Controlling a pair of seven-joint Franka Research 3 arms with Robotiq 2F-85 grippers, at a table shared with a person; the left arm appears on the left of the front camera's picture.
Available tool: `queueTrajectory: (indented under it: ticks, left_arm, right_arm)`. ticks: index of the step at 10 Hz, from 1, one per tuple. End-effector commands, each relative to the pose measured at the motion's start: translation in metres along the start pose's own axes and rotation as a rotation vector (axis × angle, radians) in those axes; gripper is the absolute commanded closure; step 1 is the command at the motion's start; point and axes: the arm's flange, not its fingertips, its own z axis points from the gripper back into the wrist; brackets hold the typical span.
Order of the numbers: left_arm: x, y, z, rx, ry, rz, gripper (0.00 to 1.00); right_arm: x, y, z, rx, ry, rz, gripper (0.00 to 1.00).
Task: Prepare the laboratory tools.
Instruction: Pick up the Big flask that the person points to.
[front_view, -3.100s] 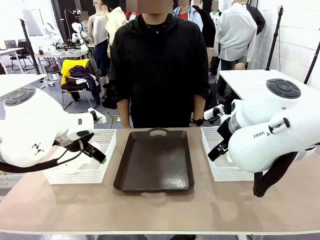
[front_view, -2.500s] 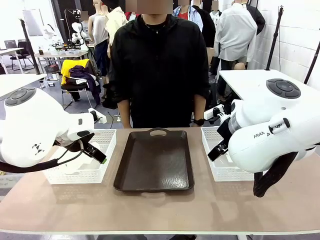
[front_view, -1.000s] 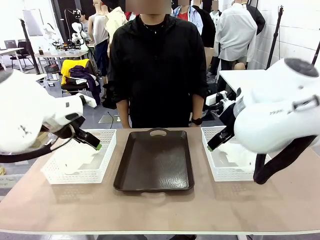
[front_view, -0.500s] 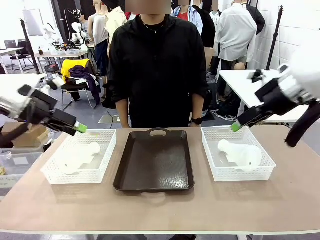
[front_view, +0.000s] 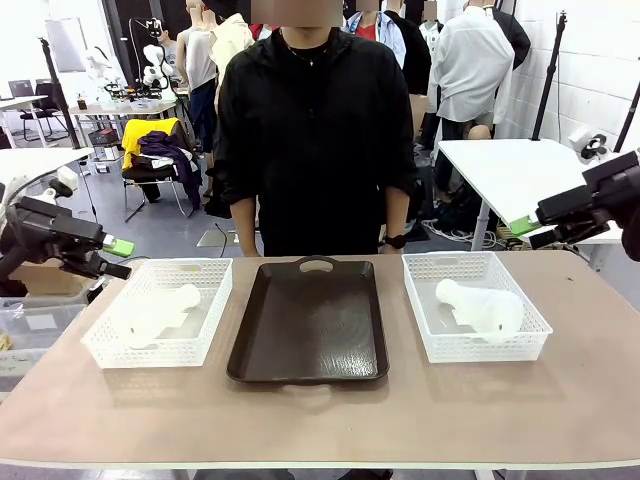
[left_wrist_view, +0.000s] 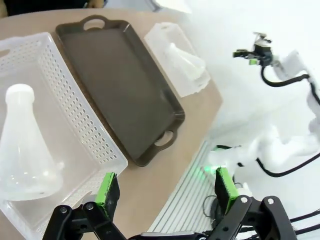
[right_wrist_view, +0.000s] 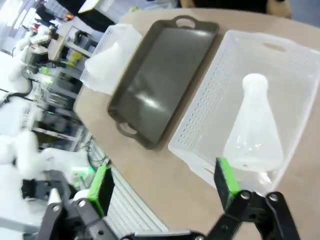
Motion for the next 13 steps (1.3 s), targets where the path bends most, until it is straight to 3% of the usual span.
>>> queueTrajectory:
  ticks: [1,6,13]
  left_arm:
    - [0.004,0.016,0.015,-0.083,-0.049,0.032,0.0]
    - [-0.024,0.031,0.058,-0.065,-0.058,0.131,0.0]
    - [-0.027,0.021,0.045,-0.102,-0.016,0.1,0.0]
  right_arm:
    - [0.005,-0.027,0.001,0.074,-0.002,-0.039,0.0]
    - [-0.001,-0.045,0.007,0.083,-0.009,-0.1,0.0]
    - [0.008,-0.039,-0.003,0.076,0.045,-0.088,0.0]
